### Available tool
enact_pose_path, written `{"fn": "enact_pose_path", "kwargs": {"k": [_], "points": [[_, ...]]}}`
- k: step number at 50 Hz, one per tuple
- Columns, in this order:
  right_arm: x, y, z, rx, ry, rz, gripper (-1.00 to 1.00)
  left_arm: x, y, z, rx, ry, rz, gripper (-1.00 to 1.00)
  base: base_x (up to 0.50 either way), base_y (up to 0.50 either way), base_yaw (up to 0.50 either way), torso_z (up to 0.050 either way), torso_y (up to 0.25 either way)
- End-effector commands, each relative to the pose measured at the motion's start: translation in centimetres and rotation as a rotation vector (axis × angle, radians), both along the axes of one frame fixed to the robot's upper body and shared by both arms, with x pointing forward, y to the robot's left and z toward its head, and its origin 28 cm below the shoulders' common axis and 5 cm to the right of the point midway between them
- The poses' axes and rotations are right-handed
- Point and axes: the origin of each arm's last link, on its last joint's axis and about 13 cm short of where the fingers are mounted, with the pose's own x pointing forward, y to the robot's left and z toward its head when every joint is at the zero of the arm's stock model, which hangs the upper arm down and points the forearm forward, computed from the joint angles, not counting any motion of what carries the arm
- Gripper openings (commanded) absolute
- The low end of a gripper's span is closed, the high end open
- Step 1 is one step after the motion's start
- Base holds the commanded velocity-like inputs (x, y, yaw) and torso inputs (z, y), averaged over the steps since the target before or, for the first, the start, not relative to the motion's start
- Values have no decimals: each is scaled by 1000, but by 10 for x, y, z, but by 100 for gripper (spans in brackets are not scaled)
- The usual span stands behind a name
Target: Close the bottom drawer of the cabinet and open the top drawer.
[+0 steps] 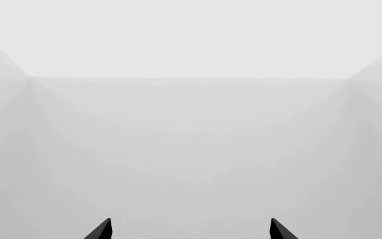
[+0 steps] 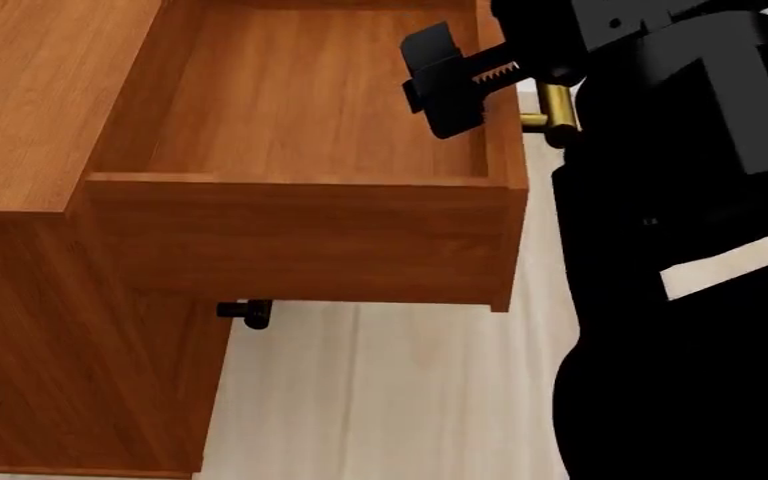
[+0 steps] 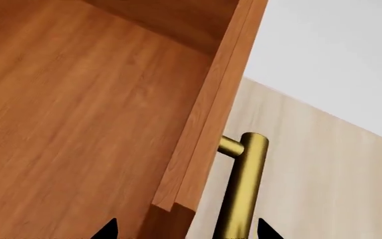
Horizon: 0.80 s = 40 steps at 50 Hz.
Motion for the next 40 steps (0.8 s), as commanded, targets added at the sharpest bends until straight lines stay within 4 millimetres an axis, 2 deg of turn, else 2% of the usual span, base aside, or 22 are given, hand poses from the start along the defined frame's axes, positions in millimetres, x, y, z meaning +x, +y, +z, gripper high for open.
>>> {"fn": "enact_pose_path", "kwargs": {"k": [1, 16, 26, 40], "points": [[-5, -36, 1, -156, 22, -184, 100, 1, -1, -1, -5, 0, -6, 100, 0, -3, -6, 0, 0], [-15, -57, 17, -148, -3, -253, 100, 1, -4, 0, -1, 0, -16, 100, -3, -4, -8, 0, 1], [-24, -52, 45, -128, -62, -240, 100, 1, -6, 3, 4, -6, -22, 100, -2, -5, -9, 0, 6], [-34, -47, 66, -122, -104, -220, 100, -5, -5, 7, 3, -18, -20, 100, 0, -4, -5, 1, 2]]}}
